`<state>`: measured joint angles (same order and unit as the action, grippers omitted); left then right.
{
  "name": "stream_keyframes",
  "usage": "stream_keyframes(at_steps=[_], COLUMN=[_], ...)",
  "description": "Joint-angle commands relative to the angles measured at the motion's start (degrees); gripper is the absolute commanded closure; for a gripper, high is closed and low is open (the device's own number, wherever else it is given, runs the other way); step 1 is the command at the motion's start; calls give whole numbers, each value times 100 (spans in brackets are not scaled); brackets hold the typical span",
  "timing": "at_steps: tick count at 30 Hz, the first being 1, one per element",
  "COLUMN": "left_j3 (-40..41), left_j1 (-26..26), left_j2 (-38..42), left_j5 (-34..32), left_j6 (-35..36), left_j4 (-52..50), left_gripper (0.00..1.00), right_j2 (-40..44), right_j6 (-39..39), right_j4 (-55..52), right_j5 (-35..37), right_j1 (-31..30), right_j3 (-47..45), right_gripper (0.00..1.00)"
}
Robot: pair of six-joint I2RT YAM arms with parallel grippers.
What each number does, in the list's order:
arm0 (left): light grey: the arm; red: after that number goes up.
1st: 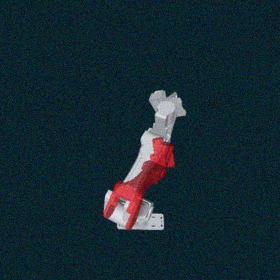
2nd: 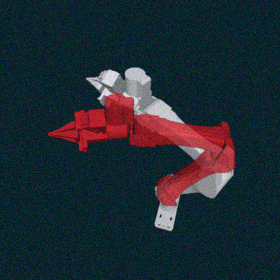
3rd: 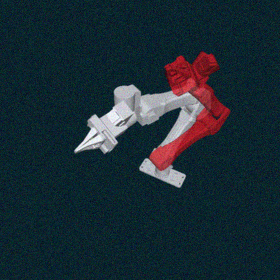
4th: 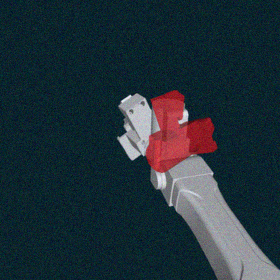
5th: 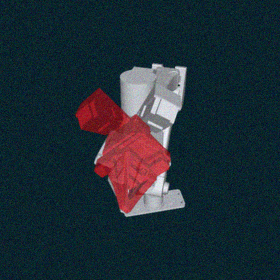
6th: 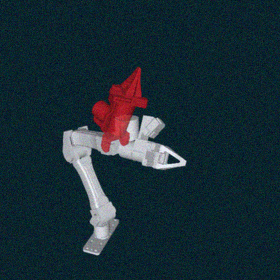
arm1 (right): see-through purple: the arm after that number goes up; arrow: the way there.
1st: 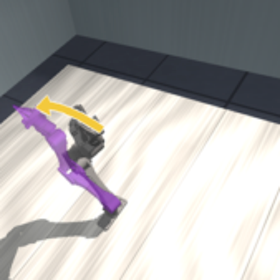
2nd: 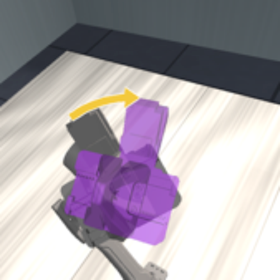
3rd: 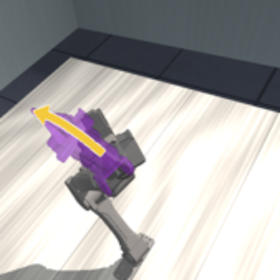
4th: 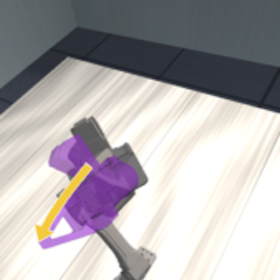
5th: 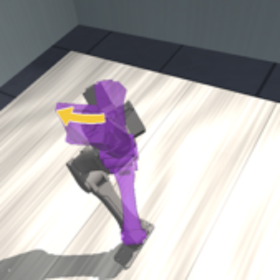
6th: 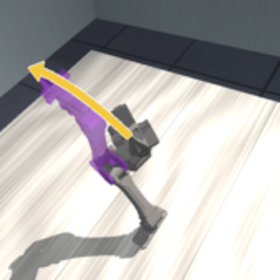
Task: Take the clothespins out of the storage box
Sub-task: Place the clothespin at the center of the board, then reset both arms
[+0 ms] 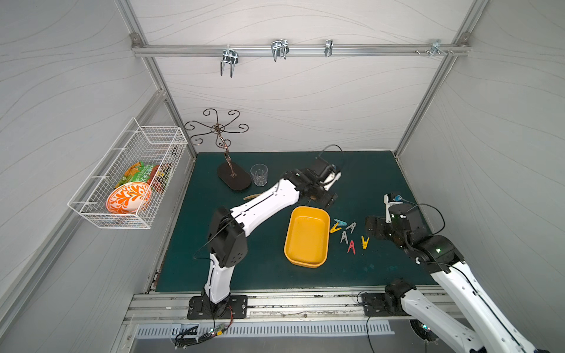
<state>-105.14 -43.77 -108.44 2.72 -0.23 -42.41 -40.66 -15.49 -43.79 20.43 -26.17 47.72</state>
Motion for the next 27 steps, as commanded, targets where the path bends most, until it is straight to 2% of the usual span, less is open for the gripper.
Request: stream_keyframes(at_steps=[1,6,10,14,22,27], left_j3=[641,1848,2792,3600,4947,6057], left_j1=[757,1934,2472,2944,3887,4562], left_j2=[511,1316,1912,2409,2872,2946], left_j5=[-288,-108,-52,25,263,743], left_j6=[60,-46,63,-47,70,239], left_j4=[245,611,824,1122,2081,3557], left_gripper=[25,22,22,22,22,21], right_j2=[-43,-306,-663,-1007,-1936,-2622], right_j6=[961,1201,1204,1484,1387,1382], right_j4=[1238,2230,3086,3978,5308,6343], right_j5=[-238,-990,-1591,-1629,-1993,-2041], right_j1=[354,1330,2005,2206,2371,2387], right_j3=[-326,-825,-1283,-1695,-1968,-2141], right_gripper=[1,1,1,1,1,1])
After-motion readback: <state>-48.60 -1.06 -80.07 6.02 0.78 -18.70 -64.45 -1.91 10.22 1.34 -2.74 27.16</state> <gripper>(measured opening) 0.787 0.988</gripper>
